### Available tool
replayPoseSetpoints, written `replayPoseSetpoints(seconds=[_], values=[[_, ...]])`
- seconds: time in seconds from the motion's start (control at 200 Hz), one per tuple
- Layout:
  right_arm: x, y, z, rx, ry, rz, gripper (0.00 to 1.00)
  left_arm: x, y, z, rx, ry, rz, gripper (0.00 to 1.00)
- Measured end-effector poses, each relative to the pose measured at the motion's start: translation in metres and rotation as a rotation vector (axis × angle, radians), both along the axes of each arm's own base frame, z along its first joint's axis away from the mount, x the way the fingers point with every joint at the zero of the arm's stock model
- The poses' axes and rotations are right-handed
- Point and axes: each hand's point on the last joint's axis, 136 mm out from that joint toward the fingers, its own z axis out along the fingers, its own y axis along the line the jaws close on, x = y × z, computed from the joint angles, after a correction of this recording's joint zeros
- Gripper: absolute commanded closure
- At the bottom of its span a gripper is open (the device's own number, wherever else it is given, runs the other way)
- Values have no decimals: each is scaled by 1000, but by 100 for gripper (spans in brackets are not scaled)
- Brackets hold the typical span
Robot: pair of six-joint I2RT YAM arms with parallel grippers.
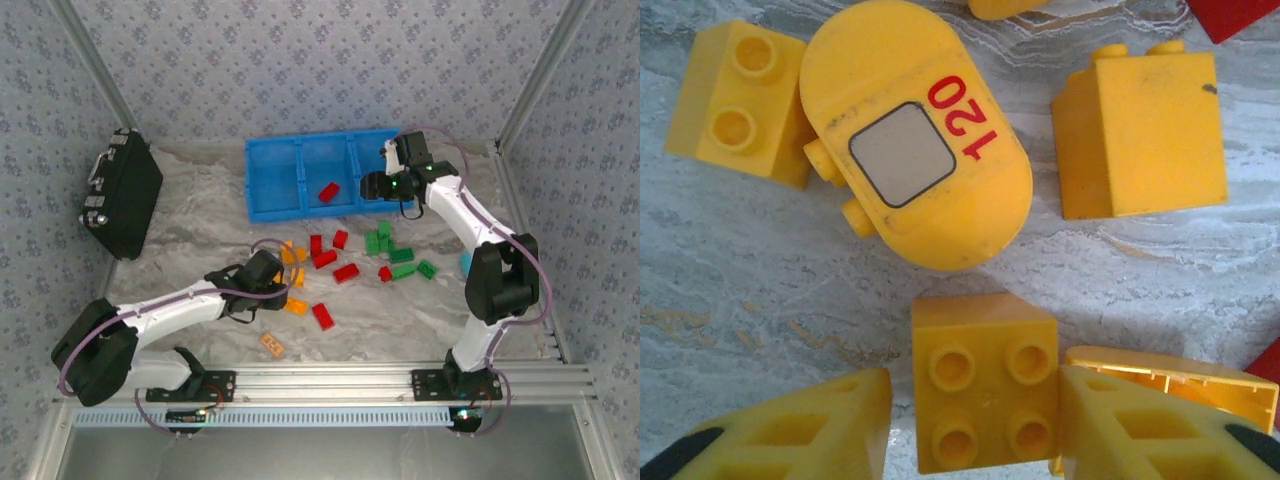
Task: Sort the legos into containers by color
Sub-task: Pick up the lego from the center of the table.
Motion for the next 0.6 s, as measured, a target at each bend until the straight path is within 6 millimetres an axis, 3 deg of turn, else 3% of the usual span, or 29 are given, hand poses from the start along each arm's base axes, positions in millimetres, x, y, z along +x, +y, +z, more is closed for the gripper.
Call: replayPoseSetpoints(seconds=[0.295,0.6], values=[[-18,-4,-19,20,55,-15,34,6,-6,1,-10,-11,-1,68],[-34,-28,1,35,15,-62,33,7,-1,11,18,-10,-12,74]])
